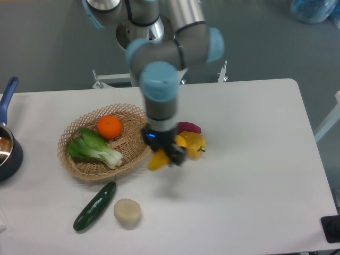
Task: Place the mango in the basket
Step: 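Lower the yellow mango into the basket beside the orange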
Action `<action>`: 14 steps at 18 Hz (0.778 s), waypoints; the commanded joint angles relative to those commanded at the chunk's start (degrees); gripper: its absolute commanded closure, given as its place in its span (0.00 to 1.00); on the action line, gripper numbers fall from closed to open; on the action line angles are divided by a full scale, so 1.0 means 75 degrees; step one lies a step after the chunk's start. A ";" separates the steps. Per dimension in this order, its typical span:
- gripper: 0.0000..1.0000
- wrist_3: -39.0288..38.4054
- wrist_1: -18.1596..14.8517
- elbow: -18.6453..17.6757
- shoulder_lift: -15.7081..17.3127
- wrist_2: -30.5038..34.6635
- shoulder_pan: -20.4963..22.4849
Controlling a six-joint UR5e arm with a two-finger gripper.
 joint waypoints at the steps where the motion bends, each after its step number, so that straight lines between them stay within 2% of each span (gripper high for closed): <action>1: 0.79 0.0013 -0.0011 -0.0025 0.0094 -0.0023 -0.0117; 3: 0.76 -0.0046 -0.0023 -0.0129 0.0281 -0.0059 -0.0317; 6: 0.69 0.0024 0.0000 -0.0598 0.0469 -0.0035 -0.0329; 9: 0.43 0.0025 0.0012 -0.0658 0.0493 -0.0035 -0.0341; 11: 0.03 -0.0046 0.0012 -0.0634 0.0505 -0.0047 -0.0341; 12: 0.00 -0.0046 0.0012 -0.0646 0.0517 -0.0047 -0.0329; 14: 0.00 -0.0151 0.0012 -0.0611 0.0528 -0.0059 -0.0318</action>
